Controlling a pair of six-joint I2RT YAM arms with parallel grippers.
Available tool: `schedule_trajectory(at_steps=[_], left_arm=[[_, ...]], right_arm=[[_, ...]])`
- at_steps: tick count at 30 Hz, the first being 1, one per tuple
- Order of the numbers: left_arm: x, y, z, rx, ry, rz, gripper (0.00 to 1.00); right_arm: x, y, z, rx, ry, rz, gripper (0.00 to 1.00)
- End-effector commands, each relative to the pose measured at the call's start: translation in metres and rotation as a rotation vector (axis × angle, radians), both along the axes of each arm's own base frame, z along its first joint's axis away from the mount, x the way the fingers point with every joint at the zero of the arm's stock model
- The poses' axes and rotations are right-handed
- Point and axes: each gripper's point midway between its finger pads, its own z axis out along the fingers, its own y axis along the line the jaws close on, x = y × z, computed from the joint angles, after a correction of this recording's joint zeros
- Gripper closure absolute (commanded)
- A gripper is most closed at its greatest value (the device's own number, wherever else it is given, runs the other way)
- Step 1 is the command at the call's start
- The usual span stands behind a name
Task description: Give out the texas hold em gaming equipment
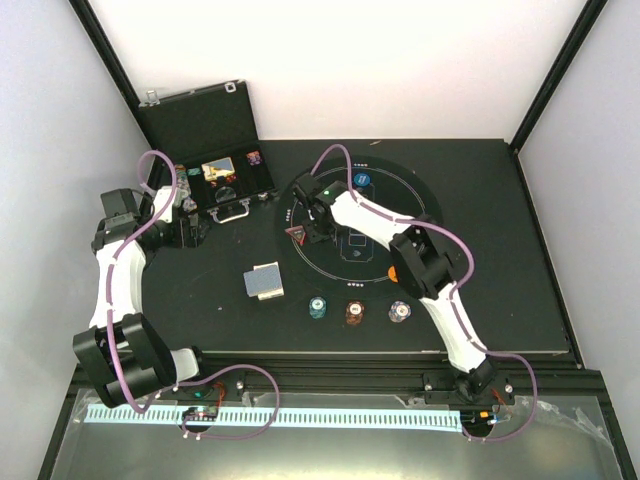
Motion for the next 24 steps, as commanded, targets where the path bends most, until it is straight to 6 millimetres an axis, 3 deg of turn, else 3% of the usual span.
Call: schedule_trajectory(at_steps=[1,14,19,24], left_arm=[[0.005,0.002,0.013,-0.014,-0.020,-0.007,0.01],[0.006,0.003,0.014,-0.010,-0.020,-0.005,0.01],[0.006,0.002,0.013,-0.014,-0.018,-0.004,0.01],[0.005,0.002,0.013,-0.016,-0.018,-0.003,0.01]], right_arm=[[0.014,0.009,-0.009,-0.017,0.005,0.026,0.88],[0.019,0.038,-0.044,0.048,0.078,0.023,0.88],[0.022,0.049,-0.044,0.067,0.071,0.026,0.88],[0.022,0.040,-0.038,0.036,0.053,0.016,0.88]])
